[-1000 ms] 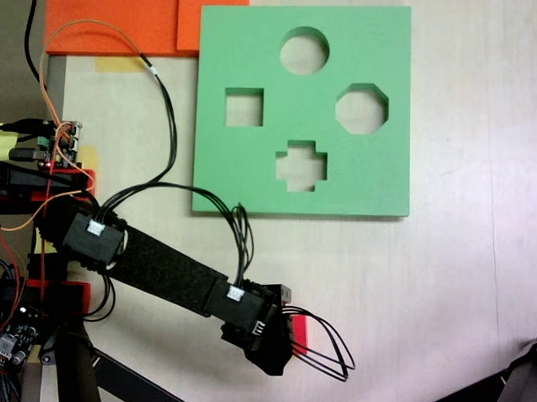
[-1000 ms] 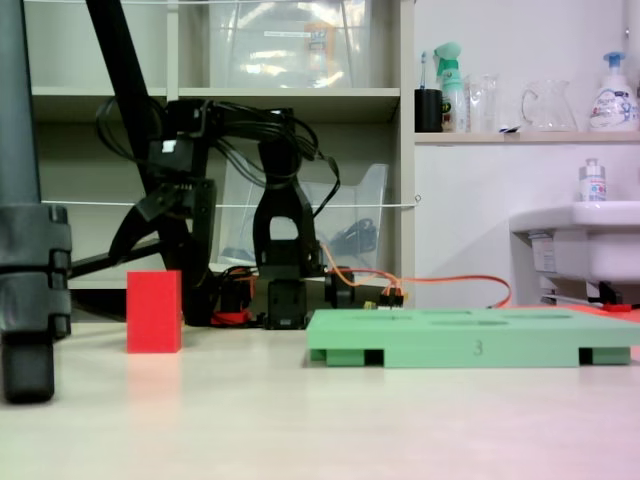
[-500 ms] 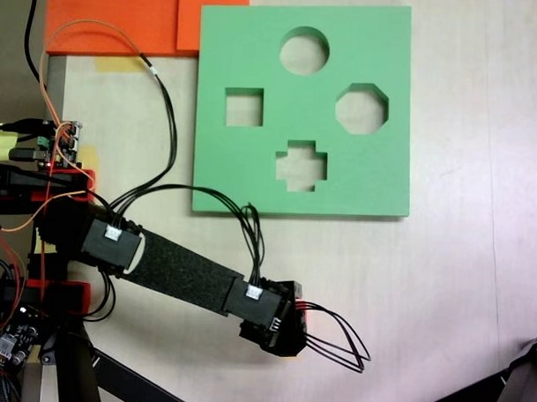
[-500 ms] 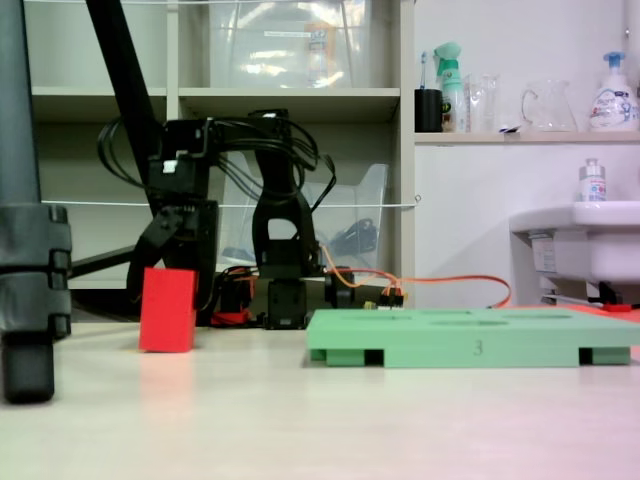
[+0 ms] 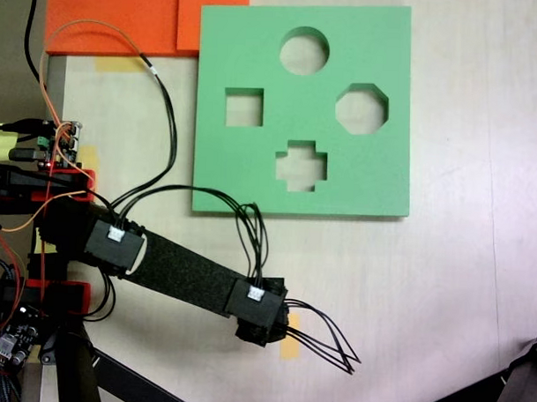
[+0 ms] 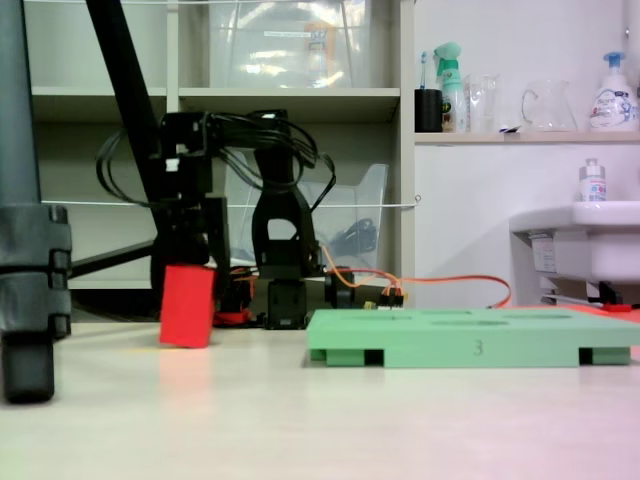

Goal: Put the square block into the corresponding hole

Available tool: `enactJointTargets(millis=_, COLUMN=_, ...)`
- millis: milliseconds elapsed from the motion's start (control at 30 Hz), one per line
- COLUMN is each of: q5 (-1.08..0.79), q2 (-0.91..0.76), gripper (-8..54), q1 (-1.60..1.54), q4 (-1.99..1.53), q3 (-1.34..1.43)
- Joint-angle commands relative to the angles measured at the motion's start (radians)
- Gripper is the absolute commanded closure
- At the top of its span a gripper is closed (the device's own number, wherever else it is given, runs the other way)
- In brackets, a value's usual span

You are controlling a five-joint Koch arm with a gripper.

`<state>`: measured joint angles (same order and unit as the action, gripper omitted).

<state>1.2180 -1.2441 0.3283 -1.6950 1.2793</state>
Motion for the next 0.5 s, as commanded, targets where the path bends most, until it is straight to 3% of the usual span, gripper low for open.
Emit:
enactJointTargets(millis=0, q5=0.077, q2=-0.130, gripper=31.8, q1=-0.015, q4=-0.143, q3=-0.015)
enactJointTargets(millis=300, q5=0.324, q2=-0.364, gripper=31.9, q1=-0.311, q4=-0.187, q3=0.035)
enactJointTargets(millis=467, q5=0.637, q2=-0.413, gripper=31.8, q1=-0.624, q4=-0.138, q3=0.038)
